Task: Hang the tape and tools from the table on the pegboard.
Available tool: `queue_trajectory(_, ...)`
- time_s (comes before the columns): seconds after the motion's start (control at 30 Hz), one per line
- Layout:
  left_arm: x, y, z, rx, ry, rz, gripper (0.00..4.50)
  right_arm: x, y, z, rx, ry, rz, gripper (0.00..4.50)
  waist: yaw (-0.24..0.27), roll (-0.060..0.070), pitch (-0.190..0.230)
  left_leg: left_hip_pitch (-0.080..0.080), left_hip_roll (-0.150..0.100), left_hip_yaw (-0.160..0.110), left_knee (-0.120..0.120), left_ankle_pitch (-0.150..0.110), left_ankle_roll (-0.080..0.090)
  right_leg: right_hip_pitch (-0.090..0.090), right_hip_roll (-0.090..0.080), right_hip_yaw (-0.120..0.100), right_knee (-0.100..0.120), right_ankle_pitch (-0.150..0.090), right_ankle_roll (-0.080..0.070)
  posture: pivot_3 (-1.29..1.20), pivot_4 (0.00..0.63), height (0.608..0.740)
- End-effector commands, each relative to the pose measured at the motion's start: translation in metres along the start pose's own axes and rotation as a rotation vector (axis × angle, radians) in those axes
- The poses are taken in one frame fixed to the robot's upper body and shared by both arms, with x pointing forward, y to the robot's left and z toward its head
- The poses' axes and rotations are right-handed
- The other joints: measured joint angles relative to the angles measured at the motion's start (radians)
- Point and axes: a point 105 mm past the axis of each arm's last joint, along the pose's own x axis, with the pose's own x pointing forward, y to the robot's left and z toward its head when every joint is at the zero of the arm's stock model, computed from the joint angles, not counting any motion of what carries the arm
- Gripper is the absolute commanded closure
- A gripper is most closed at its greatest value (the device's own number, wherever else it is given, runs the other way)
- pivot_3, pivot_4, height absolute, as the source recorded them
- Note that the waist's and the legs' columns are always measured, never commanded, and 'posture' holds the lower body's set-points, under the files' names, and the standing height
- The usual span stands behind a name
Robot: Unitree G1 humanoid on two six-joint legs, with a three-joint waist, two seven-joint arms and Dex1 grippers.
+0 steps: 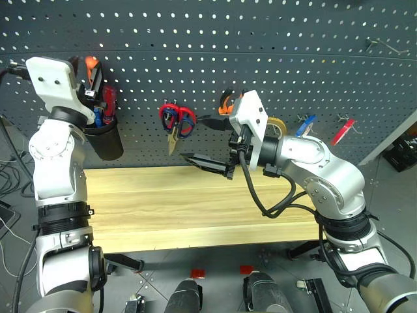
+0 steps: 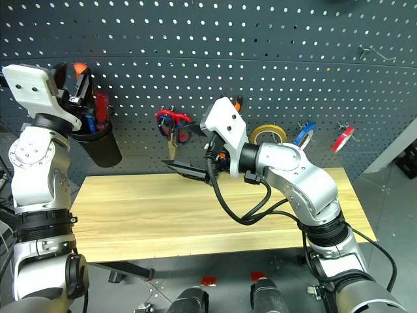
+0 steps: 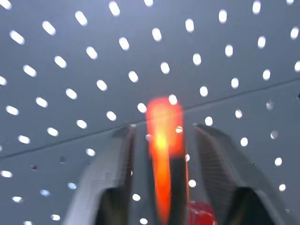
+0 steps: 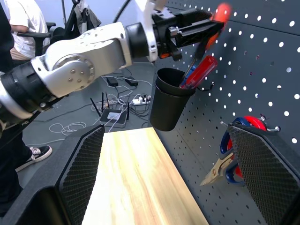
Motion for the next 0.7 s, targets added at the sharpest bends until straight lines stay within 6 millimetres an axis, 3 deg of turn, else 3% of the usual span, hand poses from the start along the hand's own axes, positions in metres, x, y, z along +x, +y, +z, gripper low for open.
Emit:
queue_trajectory(0.03, -0.004, 0.018, 0.035, 0.036, -0.107, 0.119, 1.16, -0.004, 0.000, 0.010, -0.048, -0.022, -0.003, 0.00, 0.001, 0.000, -0.003, 0.000, 0.000, 0.000, 0.000, 0.000, 0.000, 0.000, 0.000, 0.000, 0.000, 0.000, 0.000, 0.02, 0.075, 0.740)
queue_trajectory(0.1, -0.006, 0.019, 0.044, 0.028, -0.116, 0.149, 0.53, -0.007, -0.004, 0.008, -0.043, -0.012, -0.020, 0.00, 0.001, 0.000, -0.008, 0.000, 0.000, 0.000, 0.000, 0.000, 0.000, 0.000, -0.001, 0.000, 0.000, 0.000, 0.000, 0.02, 0.075, 0.740)
queue_trajectory(0.2, -0.006, 0.003, 0.050, -0.033, -0.080, 0.125, 0.53, -0.014, -0.009, 0.003, -0.022, 0.000, -0.060, 0.00, 0.007, 0.000, -0.016, 0.000, 0.000, 0.000, 0.000, 0.000, 0.001, 0.001, -0.001, 0.001, 0.000, 0.000, 0.000, 0.03, 0.068, 0.740)
queue_trajectory(0.3, -0.011, -0.037, 0.029, -0.026, 0.062, 0.011, 0.53, -0.024, -0.020, -0.005, 0.031, 0.000, -0.140, 0.00, 0.013, 0.001, -0.031, 0.000, -0.001, -0.001, 0.001, 0.000, 0.002, 0.002, -0.001, 0.001, 0.000, 0.000, 0.000, 0.04, 0.059, 0.740)
queue_trajectory(0.43, -0.042, -0.073, -0.003, -0.093, 0.210, -0.089, 0.53, -0.045, -0.043, -0.035, 0.043, 0.049, -0.350, 0.00, 0.012, 0.003, -0.049, 0.003, -0.002, 0.002, 0.000, -0.001, 0.004, 0.003, -0.001, 0.005, 0.000, 0.000, 0.000, 0.04, 0.051, 0.740)
queue_trajectory(0.53, -0.065, -0.085, -0.025, -0.119, 0.299, -0.120, 0.53, -0.057, -0.048, -0.051, 0.025, 0.044, -0.466, 0.00, 0.012, 0.003, -0.055, 0.004, -0.002, 0.004, -0.001, -0.001, 0.004, 0.003, 0.000, 0.006, 0.000, 0.000, 0.000, 0.04, 0.046, 0.740)
queue_trajectory(0.7, -0.097, -0.083, -0.061, -0.127, 0.416, -0.102, 0.53, -0.079, -0.047, -0.082, 0.108, -0.013, -0.653, 0.00, 0.013, 0.008, -0.068, 0.006, -0.002, 0.006, -0.002, -0.001, 0.004, 0.003, 0.001, 0.008, 0.000, 0.000, 0.000, 0.04, 0.034, 0.740)
